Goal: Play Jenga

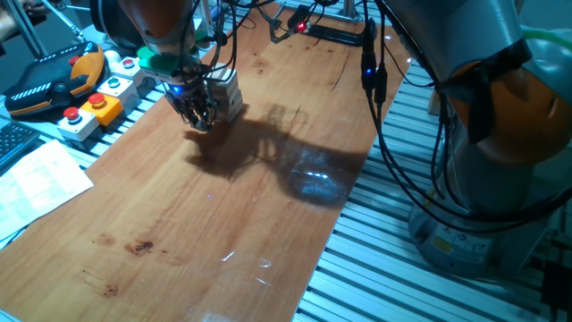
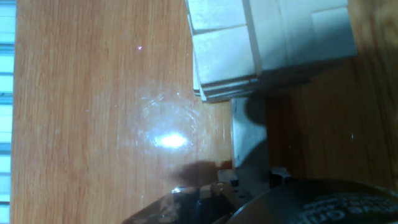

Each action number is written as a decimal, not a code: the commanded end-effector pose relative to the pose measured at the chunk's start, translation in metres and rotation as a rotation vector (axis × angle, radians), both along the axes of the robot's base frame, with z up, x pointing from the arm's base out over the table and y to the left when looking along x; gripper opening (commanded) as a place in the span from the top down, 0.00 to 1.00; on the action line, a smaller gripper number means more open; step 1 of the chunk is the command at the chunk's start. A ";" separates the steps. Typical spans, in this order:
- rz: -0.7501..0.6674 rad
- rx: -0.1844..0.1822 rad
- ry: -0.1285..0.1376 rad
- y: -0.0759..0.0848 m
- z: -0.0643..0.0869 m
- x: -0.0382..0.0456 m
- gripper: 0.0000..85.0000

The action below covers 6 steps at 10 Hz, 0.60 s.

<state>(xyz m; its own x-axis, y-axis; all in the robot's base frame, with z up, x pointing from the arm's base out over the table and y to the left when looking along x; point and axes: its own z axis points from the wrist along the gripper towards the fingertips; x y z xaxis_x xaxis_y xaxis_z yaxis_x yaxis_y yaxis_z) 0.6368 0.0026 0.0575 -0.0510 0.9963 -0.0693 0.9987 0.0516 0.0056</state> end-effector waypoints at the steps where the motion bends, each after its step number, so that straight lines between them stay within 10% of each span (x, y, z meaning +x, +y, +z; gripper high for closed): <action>1: 0.000 0.002 -0.002 0.001 0.000 -0.0001 0.99; 6: 0.029 0.004 -0.017 0.014 -0.006 -0.0051 0.99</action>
<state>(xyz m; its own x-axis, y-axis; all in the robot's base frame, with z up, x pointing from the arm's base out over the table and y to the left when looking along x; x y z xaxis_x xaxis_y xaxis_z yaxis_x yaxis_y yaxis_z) 0.6315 0.0176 0.0514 -0.0819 0.9943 -0.0679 0.9962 0.0836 0.0228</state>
